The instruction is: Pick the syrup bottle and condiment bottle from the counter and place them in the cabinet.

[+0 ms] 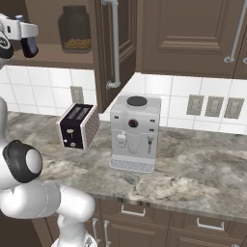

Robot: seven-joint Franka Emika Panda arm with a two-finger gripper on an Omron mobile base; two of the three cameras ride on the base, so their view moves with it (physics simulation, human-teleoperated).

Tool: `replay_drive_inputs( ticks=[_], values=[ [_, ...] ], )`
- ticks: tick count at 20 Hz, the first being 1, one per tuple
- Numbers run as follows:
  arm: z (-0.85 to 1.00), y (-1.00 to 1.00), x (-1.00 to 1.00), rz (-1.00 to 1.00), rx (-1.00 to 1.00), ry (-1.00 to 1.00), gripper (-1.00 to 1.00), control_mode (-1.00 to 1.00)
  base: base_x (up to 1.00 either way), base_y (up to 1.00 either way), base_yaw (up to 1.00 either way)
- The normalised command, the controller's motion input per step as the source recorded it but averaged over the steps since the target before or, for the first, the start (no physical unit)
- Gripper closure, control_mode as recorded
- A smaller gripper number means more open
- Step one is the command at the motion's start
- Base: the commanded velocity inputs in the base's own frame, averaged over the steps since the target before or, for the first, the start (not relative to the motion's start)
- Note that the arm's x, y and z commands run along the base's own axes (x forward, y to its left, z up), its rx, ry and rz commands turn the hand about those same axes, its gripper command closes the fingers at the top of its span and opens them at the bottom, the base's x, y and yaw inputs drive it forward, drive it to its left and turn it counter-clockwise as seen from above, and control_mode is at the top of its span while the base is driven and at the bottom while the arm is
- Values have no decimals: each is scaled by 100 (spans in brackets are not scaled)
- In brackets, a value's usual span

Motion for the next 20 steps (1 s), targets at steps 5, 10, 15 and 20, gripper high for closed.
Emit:
replay_drive_inputs(
  ticks=[5, 10, 15, 20],
  values=[
    [-2, 0, 6, 0, 0, 2, 100, -100, 0, 0, 0],
    [-10, 0, 12, -1, 0, 2, 100, -100, 0, 0, 0],
    [-15, 0, 18, 0, 0, 1, 100, -100, 0, 0, 0],
    [-13, 0, 22, 0, 0, 0, 100, -100, 0, 0, 0]
  ],
)
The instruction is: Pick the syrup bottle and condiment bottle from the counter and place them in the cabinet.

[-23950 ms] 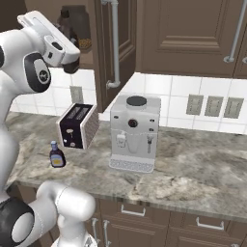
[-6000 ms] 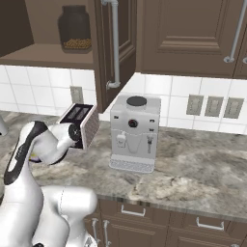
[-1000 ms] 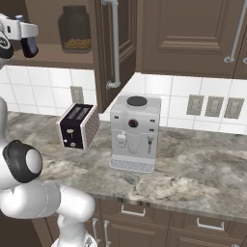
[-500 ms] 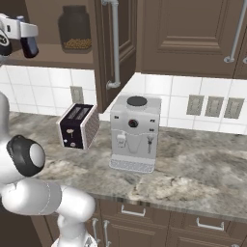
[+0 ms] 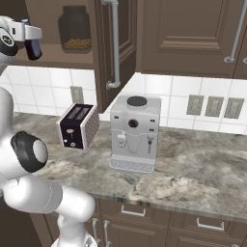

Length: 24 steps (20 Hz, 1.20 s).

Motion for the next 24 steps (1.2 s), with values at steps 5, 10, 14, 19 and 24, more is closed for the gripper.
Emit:
replay_drive_inputs(
  ticks=[5, 10, 14, 19, 24],
  values=[
    [-9, 3, 36, -2, 0, 0, 100, -100, 0, 0, 0],
    [-7, 10, 43, -4, 0, 0, 100, -100, 0, 0, 0],
    [0, 23, 42, -7, 0, 0, 100, -100, 0, 0, 0],
    [0, 30, 36, -7, 2, 5, 100, -100, 0, 0, 0],
    [0, 17, 35, -5, 1, 8, 100, -100, 0, 0, 0]
  ],
)
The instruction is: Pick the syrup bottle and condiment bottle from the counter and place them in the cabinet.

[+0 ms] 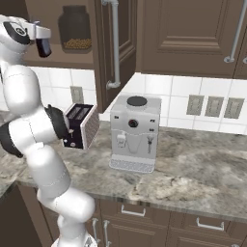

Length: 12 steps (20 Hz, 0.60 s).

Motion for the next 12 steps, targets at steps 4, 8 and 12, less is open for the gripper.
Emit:
replay_drive_inputs(
  ticks=[4, 8, 12],
  values=[
    [0, 1, 24, -1, 0, 6, 100, -100, 0, 0, 0],
    [-1, 0, 7, 0, 0, 1, 100, -100, 0, 0, 0],
    [-29, 0, 3, 0, -2, 0, 100, -100, 0, 0, 0]
  ],
)
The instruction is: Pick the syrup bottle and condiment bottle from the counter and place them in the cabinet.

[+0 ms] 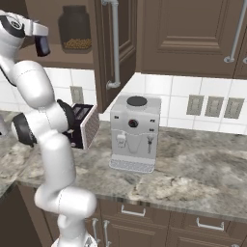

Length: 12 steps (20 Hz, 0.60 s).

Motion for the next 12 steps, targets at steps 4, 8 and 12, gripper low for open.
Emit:
replay_drive_inputs(
  ticks=[4, 8, 12],
  values=[
    [-38, 0, 8, 0, 0, 0, 100, -100, 0, 0, 0],
    [-19, 2, 35, 0, 0, -3, 100, -100, 0, 0, 0],
    [-11, 8, 54, -3, 2, -3, 100, -100, 0, 0, 0]
  ],
)
